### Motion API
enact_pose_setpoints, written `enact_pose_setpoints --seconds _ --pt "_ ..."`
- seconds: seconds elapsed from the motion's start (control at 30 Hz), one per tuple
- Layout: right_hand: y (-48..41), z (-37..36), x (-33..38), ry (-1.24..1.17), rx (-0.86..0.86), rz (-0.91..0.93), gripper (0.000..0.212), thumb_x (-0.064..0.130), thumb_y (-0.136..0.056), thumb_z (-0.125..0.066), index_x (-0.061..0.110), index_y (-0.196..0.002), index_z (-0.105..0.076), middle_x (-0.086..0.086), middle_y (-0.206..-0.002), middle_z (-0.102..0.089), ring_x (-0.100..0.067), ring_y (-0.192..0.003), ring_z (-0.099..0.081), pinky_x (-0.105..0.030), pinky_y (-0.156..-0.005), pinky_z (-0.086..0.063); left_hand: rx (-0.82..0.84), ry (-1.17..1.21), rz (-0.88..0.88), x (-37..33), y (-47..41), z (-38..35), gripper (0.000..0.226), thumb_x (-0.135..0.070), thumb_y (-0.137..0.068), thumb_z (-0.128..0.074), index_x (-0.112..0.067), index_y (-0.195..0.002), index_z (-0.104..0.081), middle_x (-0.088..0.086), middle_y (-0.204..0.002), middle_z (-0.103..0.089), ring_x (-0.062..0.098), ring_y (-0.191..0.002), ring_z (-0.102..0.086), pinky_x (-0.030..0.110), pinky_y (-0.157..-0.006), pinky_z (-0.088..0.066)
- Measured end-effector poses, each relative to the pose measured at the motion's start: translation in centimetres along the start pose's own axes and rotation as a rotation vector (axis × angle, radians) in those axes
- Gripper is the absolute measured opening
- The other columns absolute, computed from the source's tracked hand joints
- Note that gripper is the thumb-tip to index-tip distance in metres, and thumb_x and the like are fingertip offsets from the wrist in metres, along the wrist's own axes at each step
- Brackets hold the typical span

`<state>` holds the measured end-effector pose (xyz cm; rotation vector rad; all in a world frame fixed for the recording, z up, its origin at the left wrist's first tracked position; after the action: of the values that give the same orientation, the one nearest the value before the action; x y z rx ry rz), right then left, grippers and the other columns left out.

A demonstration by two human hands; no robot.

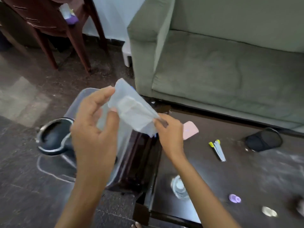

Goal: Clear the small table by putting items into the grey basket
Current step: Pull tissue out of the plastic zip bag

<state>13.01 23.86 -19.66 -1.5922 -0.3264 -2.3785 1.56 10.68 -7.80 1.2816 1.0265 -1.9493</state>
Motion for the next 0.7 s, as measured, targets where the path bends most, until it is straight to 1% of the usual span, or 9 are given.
enact_pose_setpoints --seconds 0.07,0.17,0.27,0.33,0.4,0.5,0.53,0.6,0.7 --pt "1.6 5.6 -2.3 -0.056 -0.029 -0.058 0.015 0.001 -0.081 -0.06 0.007 -0.086 -0.073 0.019 -0.054 -0.06 0.005 -0.055 -0.052 -0.015 -0.061 -0.042 0.076 0.055 0.17 1.8 2.5 -5.0 0.049 -0.01 -0.084 -0.056 -0.034 -0.126 -0.046 -0.025 -0.126 -0.048 -0.002 -0.123 -0.045 0.024 -0.103 -0.038" --pt "3.5 12.6 -6.3 -0.134 -0.052 -0.133 0.014 0.001 -0.08 -0.063 0.011 -0.081 -0.072 0.014 -0.058 -0.061 0.003 -0.056 -0.049 -0.017 -0.058 -0.04 0.232 0.236 0.56 5.4 7.7 -12.6 0.072 -0.01 -0.085 -0.062 -0.029 -0.143 -0.023 -0.014 -0.139 -0.041 0.007 -0.126 -0.046 0.029 -0.099 -0.041" --pt "4.5 17.2 -10.0 -0.168 -0.051 -0.185 0.017 0.007 -0.077 -0.063 0.022 -0.07 -0.068 0.011 -0.058 -0.059 -0.006 -0.059 -0.05 -0.028 -0.056 -0.046 0.48 0.452 0.86 7.3 13.5 -19.7 0.057 -0.021 -0.084 -0.063 -0.021 -0.135 -0.039 -0.001 -0.123 -0.063 0.017 -0.109 -0.063 0.037 -0.09 -0.053" --pt "4.8 19.3 -11.9 -0.188 0.002 -0.221 0.009 0.012 -0.076 -0.061 0.017 -0.072 -0.067 0.006 -0.063 -0.062 -0.011 -0.062 -0.054 -0.037 -0.058 -0.049 0.539 0.463 0.932 8.2 16.1 -23.0 0.049 -0.026 -0.079 -0.065 -0.016 -0.124 -0.052 0.007 -0.117 -0.067 0.023 -0.103 -0.067 0.036 -0.081 -0.058" --pt "4.7 20.9 -13.5 -0.22 0.108 -0.265 0.006 0.019 -0.079 -0.064 0.016 -0.076 -0.069 0.002 -0.073 -0.065 -0.01 -0.068 -0.058 -0.031 -0.063 -0.049 0.536 0.489 1.009 9.1 17.8 -25.6 0.051 -0.025 -0.077 -0.068 -0.01 -0.124 -0.054 0.014 -0.116 -0.067 0.028 -0.103 -0.066 0.036 -0.077 -0.059" --pt "4.2 23.5 -16.3 -0.411 0.103 -0.477 0.036 0.039 -0.088 -0.055 0.008 -0.08 -0.073 -0.001 -0.082 -0.072 -0.008 -0.074 -0.065 -0.017 -0.068 -0.05 0.602 0.584 1.104 9.6 19.2 -28.1 0.051 -0.016 -0.079 -0.068 -0.007 -0.127 -0.053 0.016 -0.119 -0.066 0.028 -0.103 -0.066 0.037 -0.076 -0.058" --pt "3.8 24.6 -17.3 -0.476 0.04 -0.546 0.043 0.039 -0.092 -0.049 0.004 -0.082 -0.072 -0.001 -0.08 -0.072 -0.008 -0.071 -0.065 -0.015 -0.064 -0.05 0.63 0.608 1.128 9.6 19.5 -28.8 0.049 -0.013 -0.079 -0.067 -0.007 -0.126 -0.054 0.014 -0.119 -0.066 0.026 -0.102 -0.067 0.036 -0.076 -0.058" --pt "2.9 25.7 -19.2 -0.534 -0.008 -0.613 0.034 0.033 -0.093 -0.049 0.005 -0.089 -0.069 0.001 -0.077 -0.069 -0.007 -0.065 -0.061 -0.014 -0.056 -0.049 0.673 0.632 1.16 9.6 19.9 -29.6 0.046 -0.009 -0.079 -0.064 -0.007 -0.124 -0.055 0.011 -0.116 -0.068 0.023 -0.099 -0.068 0.034 -0.076 -0.058" --pt "2.4 24.7 -21.0 -0.604 0.214 -0.667 0.021 0.024 -0.09 -0.055 0.006 -0.089 -0.066 -0.005 -0.073 -0.062 -0.018 -0.061 -0.059 -0.025 -0.052 -0.047 0.745 0.593 1.162 10.0 20.0 -30.3 0.039 -0.007 -0.079 -0.063 -0.008 -0.118 -0.059 0.008 -0.108 -0.071 0.021 -0.093 -0.069 0.033 -0.075 -0.059"
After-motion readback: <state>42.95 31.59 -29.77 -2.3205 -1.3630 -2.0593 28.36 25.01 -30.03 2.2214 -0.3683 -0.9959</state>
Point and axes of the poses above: each hand's wrist, its own y-axis away from the middle knuckle, its own z-axis out of the back of the hand, x = y × z, the point moved 6 cm from there along -y, towards the middle knuckle
